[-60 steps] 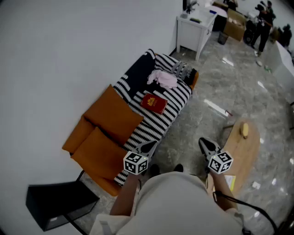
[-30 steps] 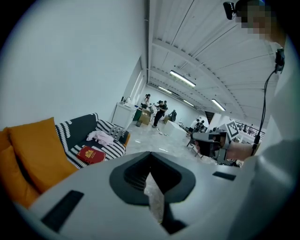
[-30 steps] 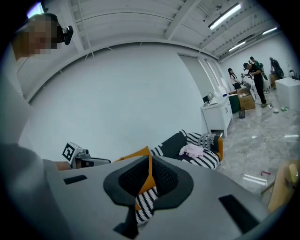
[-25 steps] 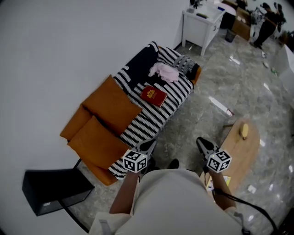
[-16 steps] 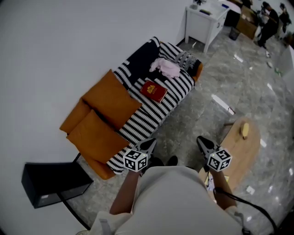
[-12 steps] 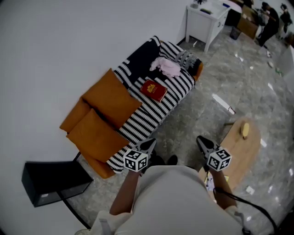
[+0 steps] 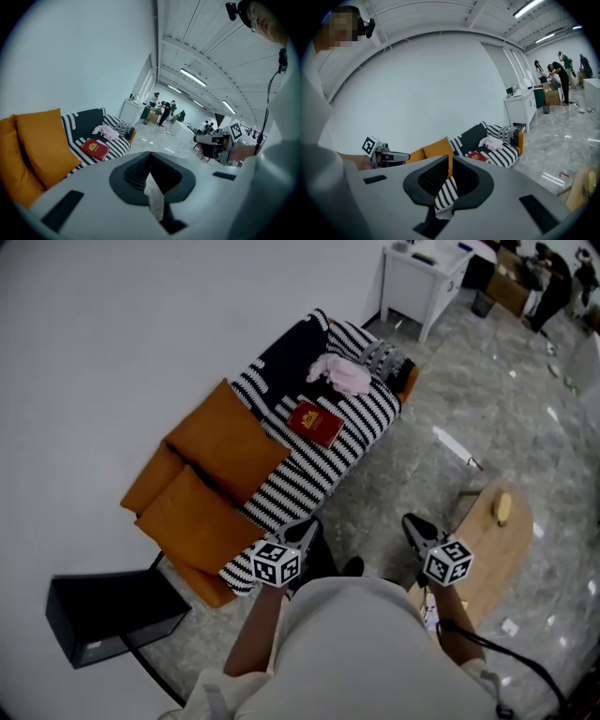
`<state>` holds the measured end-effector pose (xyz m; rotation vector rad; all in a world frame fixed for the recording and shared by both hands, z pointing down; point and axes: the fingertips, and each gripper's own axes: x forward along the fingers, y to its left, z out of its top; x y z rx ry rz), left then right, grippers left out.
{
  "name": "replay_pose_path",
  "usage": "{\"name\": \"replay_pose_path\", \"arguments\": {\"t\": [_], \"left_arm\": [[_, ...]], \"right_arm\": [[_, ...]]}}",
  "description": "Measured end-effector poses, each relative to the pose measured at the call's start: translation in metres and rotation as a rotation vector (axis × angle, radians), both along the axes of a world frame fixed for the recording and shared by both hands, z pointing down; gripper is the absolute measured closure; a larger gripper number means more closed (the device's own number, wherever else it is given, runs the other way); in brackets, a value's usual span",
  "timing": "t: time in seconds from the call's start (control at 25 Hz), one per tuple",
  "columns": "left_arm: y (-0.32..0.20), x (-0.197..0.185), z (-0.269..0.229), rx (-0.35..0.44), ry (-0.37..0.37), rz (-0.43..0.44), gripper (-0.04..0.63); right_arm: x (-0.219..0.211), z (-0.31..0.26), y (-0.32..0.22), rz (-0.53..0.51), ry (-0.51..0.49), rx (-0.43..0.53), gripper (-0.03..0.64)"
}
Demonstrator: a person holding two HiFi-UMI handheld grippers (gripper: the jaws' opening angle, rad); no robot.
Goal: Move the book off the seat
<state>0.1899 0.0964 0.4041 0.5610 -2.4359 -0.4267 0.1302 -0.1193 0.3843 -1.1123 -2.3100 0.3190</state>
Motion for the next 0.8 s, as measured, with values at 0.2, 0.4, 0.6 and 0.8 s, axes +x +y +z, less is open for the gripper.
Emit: {"name": "replay_pose_path", "arguments": {"t": [0.2, 0.4, 0.6, 0.8], "left_arm": [[0.023, -0.030, 0.003, 0.002, 0.007, 0.012, 0.594], [0.048, -0.062, 0.004, -0.001, 0.012, 0.036, 0.594], [0.074, -0.093, 0.005, 0.004, 0.020, 0.058, 0.594], [0.103, -0.119, 0.010, -0.005, 0.025, 0.090, 0.594]], "right_arm": [[-0.027, 0.001, 0.022, 0.023, 0.003, 0.007, 0.569], [-0.055, 0.003, 0.046, 0.052, 0.016, 0.014, 0.569], [-0.080, 0.006, 0.072, 0.074, 0.029, 0.027, 0.569], [-0.102, 0.008, 0.105, 0.089, 0.031, 0.045, 0.569]]}}
